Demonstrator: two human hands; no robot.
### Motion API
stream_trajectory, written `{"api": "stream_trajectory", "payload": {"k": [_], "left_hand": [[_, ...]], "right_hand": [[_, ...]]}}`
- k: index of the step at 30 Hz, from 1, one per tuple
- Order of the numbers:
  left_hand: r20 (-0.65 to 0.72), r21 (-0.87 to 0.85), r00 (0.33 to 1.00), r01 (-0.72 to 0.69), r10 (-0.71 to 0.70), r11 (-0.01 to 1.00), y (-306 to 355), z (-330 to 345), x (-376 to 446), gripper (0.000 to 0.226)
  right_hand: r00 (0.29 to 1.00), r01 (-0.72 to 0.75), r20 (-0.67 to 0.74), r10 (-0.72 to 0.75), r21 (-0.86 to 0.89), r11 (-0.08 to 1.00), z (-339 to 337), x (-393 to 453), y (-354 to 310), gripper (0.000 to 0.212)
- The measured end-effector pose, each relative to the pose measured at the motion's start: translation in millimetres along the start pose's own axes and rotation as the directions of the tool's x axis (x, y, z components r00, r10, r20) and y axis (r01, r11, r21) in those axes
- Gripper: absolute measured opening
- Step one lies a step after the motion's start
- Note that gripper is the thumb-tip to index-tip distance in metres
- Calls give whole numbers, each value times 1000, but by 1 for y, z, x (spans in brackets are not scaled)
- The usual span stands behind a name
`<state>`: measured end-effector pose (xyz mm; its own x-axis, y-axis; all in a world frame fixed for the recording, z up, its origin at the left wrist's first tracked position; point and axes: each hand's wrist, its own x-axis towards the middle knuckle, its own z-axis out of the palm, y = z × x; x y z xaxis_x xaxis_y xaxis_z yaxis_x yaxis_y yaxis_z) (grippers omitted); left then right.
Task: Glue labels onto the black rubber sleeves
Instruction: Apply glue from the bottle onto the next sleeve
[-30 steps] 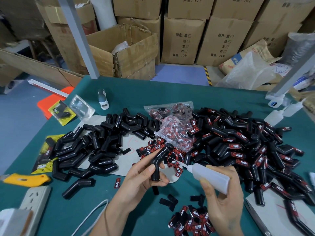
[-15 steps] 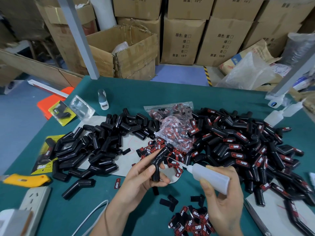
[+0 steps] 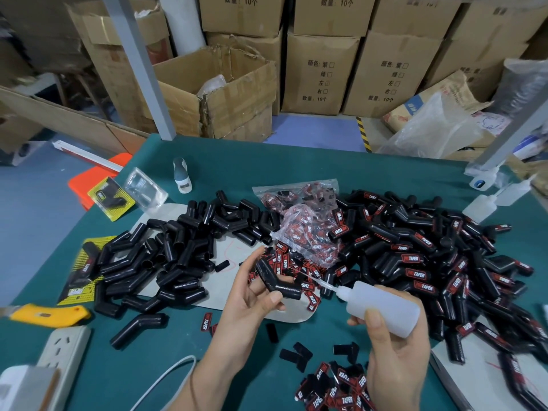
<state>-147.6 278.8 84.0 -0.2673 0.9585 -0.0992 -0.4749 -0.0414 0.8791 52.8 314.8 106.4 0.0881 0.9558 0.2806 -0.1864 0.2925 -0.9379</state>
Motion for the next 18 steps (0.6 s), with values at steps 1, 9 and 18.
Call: {"api": "stream_trajectory", "payload": {"k": [1,9,18], "left_hand": [[-9,3,1000,-18,18,1000,-1,2,-1,77],[-187,63,959,-204,212,977,-9,11,-6,57],[-242,162,956,-130,167,978,-2,9,19,42]], "right_hand": [[1000,12,-5,-12,-2,1000,1,-3,0,27],[992,119,-22,-123,-138,983,8,-32,7,35],[996,20,-89,-25,-63,998,24,-27,-3,29]]}}
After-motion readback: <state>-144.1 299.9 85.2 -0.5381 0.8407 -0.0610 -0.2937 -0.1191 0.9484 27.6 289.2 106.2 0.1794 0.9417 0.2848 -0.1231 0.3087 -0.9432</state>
